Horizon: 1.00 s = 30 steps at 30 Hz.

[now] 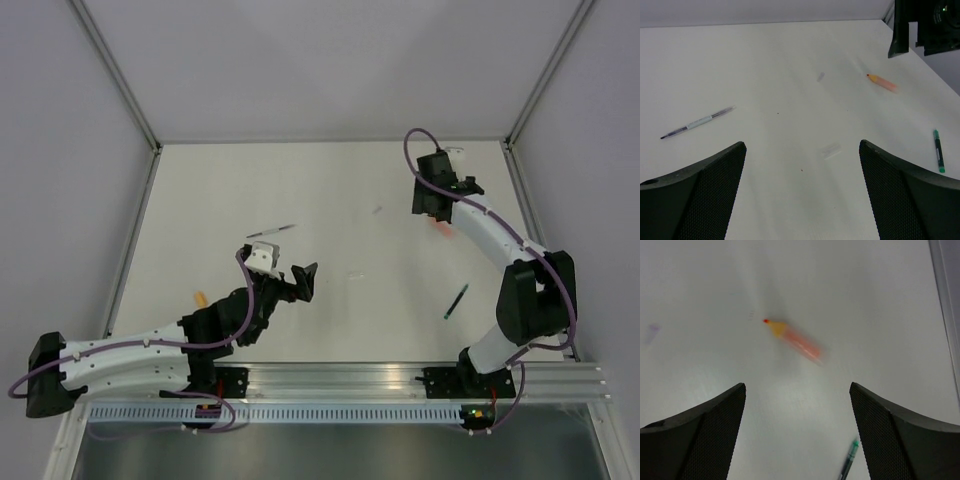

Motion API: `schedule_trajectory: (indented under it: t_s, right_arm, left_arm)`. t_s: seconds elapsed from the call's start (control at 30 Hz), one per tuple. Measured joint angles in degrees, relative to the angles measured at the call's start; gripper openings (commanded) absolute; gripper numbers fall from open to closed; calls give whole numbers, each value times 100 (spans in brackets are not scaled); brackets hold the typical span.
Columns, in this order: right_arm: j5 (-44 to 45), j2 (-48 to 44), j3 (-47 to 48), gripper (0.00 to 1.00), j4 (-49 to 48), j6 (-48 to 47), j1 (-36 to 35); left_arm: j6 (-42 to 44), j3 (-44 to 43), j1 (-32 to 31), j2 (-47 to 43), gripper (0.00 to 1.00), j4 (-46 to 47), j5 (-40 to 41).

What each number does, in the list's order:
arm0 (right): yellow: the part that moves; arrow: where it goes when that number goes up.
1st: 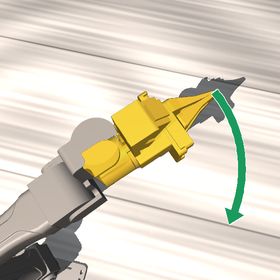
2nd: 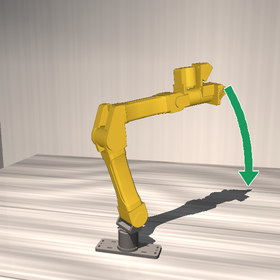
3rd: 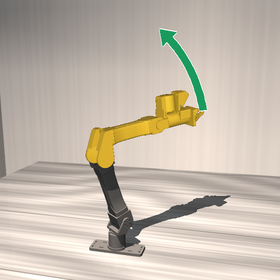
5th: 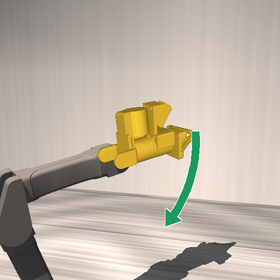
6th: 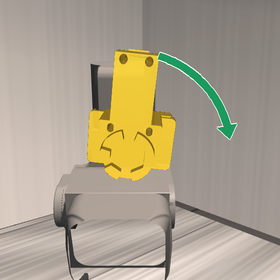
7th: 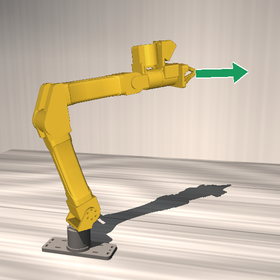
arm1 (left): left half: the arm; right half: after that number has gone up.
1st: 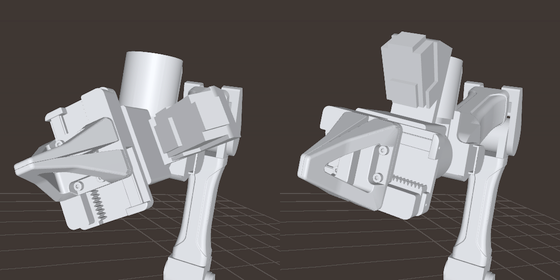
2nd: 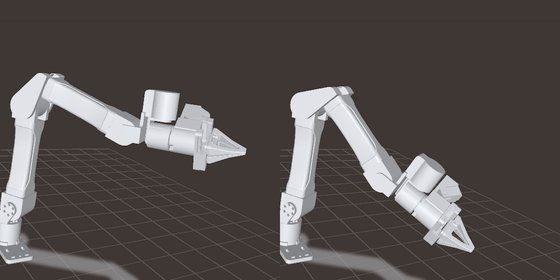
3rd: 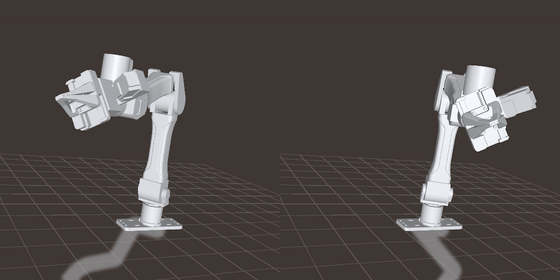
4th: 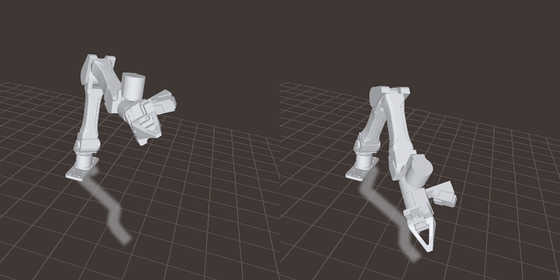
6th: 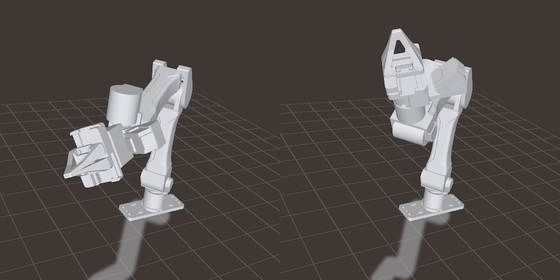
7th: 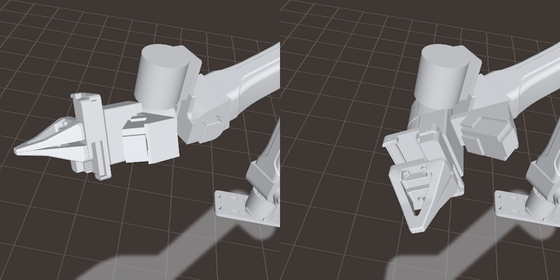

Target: Insert the pens into the pen caps

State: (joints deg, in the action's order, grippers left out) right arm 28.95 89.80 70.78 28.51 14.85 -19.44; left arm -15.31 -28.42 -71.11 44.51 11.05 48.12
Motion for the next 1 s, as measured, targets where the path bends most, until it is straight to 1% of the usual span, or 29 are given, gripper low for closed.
schedule_trajectory:
  t_s: [0.07, 0.13, 0.17, 0.2, 0.23, 0.33, 0.37, 0.43, 0.57, 0.83, 0.93, 1.0]
  right_arm:
    - [122, 260, 125, 90, 599, 627, 496]
    - [323, 245, -116, 85, 1139, 1287, 807]
    - [343, 168, -302, 78, 1366, 1552, 861]
    - [328, 50, -540, 76, 1552, 1808, 870]
    - [243, -142, -883, 71, 1692, 2122, 859]
    - [-50, -673, -1591, 64, 1958, 2688, 809]
    - [-136, -841, -1766, 60, 2017, 2820, 809]
    - [-391, -1270, -2173, 56, 2009, 3097, 811]
    - [-737, -1744, -2728, 55, 2020, 3418, 820]
    - [-1003, -1672, -3128, 51, 1838, 3545, 872]
    - [-1040, -1705, -3259, 47, 1676, 3545, 898]
    - [-1078, -1779, -3407, 45, 1547, 3547, 929]
  left_arm:
    - [2, 0, 0, 0, 100, 7, -2]
    - [2, 0, 0, -15, 100, 4, -13]
    - [0, 0, 0, -35, 100, 4, -17]
    - [2, 7, 0, -68, 100, 9, -15]
    - [2, 17, 0, -105, 100, 15, -11]
    - [61, 98, 0, -227, 100, 57, 105]
    - [92, 129, 0, -251, 100, 87, 164]
    - [179, 186, 0, -269, 100, 157, 302]
    - [348, 249, 0, -243, 100, 289, 496]
    - [472, 251, 0, -151, 100, 385, 610]
    - [490, 251, 0, -136, 100, 404, 627]
    - [492, 251, 0, -133, 100, 407, 632]
